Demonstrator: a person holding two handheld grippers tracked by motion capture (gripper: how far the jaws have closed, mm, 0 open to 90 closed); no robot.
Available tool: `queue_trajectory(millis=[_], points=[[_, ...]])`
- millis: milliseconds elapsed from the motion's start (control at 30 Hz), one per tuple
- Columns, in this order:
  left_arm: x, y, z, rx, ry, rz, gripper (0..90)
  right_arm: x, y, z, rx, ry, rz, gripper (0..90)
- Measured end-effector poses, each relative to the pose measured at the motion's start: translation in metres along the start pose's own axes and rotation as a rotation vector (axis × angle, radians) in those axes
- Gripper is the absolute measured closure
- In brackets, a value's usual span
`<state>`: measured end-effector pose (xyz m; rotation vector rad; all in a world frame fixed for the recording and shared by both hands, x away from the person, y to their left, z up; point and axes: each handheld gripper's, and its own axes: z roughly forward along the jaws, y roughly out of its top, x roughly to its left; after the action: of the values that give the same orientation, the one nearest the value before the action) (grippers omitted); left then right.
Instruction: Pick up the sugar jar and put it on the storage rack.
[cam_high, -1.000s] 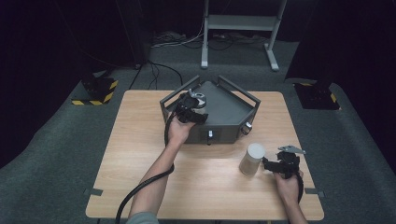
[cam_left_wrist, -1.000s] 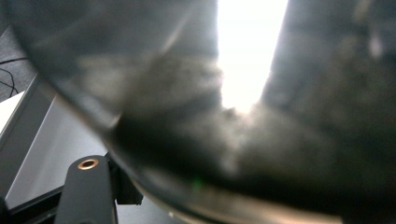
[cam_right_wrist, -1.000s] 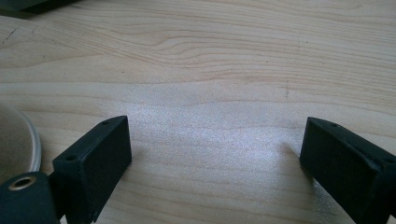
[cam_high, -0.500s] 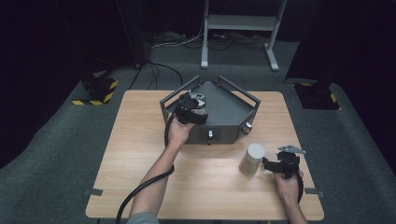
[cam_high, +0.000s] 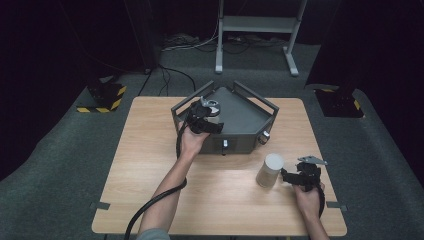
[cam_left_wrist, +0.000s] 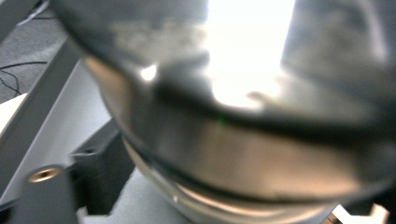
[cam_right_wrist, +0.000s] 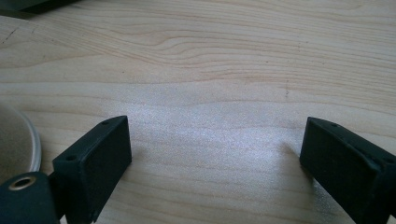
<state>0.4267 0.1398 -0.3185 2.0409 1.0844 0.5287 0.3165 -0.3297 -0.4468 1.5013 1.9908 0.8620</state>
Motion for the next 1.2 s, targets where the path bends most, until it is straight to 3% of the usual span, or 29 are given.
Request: queue_trajectory(millis=[200, 933, 1200], points=[[-0.001, -0.002, -0.006, -0.014, 0.012, -0.006, 6.4, 0.0, 0.0, 0.0, 0.0, 0.0, 0.0, 8.7], [-0.005, -0.018, -0.029, -0.02, 0.009, -0.001, 5.1, 0.0, 0.0, 0.0, 0.0, 0.0, 0.0, 8.7], [-0.01, -0.024, -0.039, -0.012, 0.017, 0.029, 4.9, 0.0, 0.0, 0.0, 0.0, 0.0, 0.0, 8.7]])
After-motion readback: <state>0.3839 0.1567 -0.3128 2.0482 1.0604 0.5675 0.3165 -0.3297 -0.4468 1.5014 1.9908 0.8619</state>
